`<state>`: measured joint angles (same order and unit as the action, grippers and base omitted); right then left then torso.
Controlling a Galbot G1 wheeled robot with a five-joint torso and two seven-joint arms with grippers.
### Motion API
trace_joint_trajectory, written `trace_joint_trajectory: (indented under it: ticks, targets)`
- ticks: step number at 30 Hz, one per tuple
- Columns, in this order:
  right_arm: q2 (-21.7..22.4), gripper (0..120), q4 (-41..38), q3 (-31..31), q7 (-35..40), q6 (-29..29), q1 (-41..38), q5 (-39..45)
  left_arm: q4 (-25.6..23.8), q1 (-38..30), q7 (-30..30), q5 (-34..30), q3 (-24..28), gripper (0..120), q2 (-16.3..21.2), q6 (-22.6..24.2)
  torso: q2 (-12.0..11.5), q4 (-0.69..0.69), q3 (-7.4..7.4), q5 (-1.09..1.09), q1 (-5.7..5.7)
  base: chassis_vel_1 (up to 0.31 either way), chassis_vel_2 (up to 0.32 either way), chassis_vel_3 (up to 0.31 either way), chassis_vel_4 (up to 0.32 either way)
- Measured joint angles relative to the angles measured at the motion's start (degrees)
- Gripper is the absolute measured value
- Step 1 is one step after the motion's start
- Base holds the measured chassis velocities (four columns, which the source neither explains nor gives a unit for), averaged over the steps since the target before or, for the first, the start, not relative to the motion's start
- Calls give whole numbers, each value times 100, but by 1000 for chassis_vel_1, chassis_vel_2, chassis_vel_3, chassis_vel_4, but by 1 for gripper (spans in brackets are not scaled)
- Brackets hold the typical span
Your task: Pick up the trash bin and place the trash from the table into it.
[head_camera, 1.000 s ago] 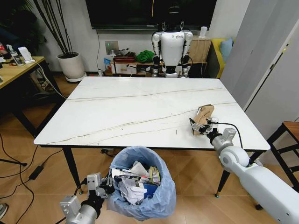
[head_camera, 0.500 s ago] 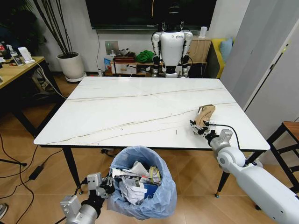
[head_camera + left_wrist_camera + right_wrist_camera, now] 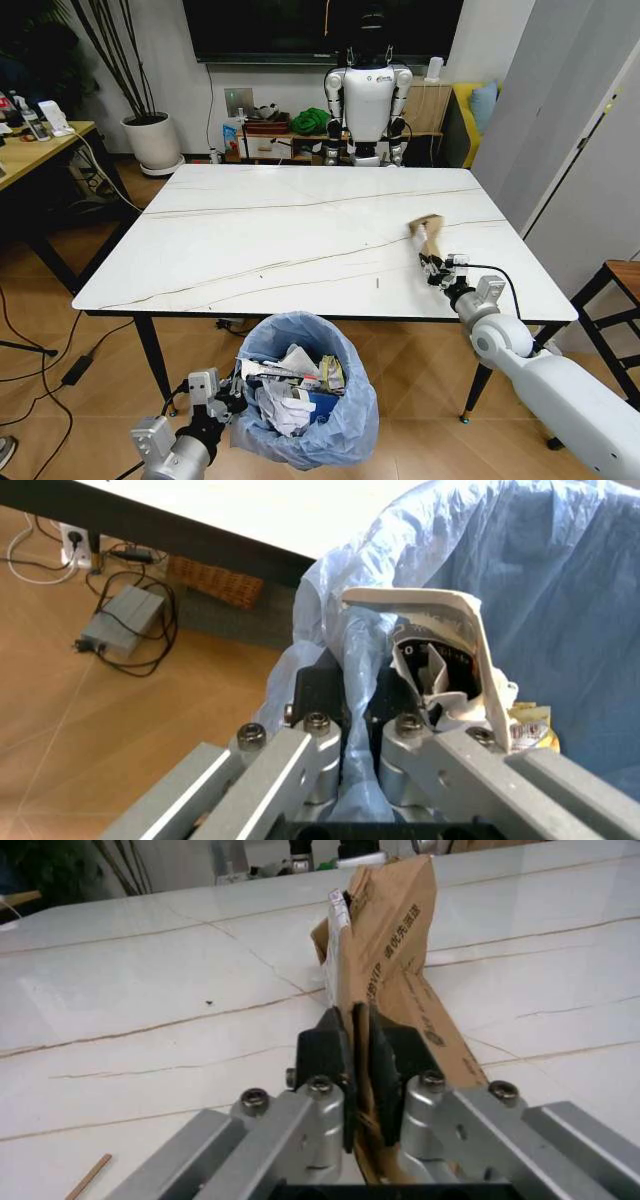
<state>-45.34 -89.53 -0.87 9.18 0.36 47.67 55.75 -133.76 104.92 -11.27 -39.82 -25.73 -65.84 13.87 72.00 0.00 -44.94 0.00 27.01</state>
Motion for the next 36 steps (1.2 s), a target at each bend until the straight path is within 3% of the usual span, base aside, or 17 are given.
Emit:
trace_joint_trajectory:
  ticks: [11,18,22,32,36]
  targets:
    - [302,0,-369,260,-337,187,154,297,5,-29,-7,-21,31,0,11,0,0,0,0,1,0,0,0,0,0]
    - [746,0,-825,654,-999,491,346,573,-1,-24,-7,-24,29,0,1,-1,0,-1,0,-1,-1,0,0,0,0]
    - [1008,0,-962,894,-1944,765,439,704,-13,-42,-7,-36,28,0,23,-2,0,0,0,1,-1,0,0,0,0]
    - [1664,0,-1618,1367,-2928,785,754,911,-44,-48,-15,-72,7,0,48,-3,0,1,0,1,-1,0,0,0,0]
    - [2092,0,-2136,1868,-3243,709,1076,928,-43,-70,-21,-83,2,0,69,-5,0,0,0,1,-1,0,0,0,0]
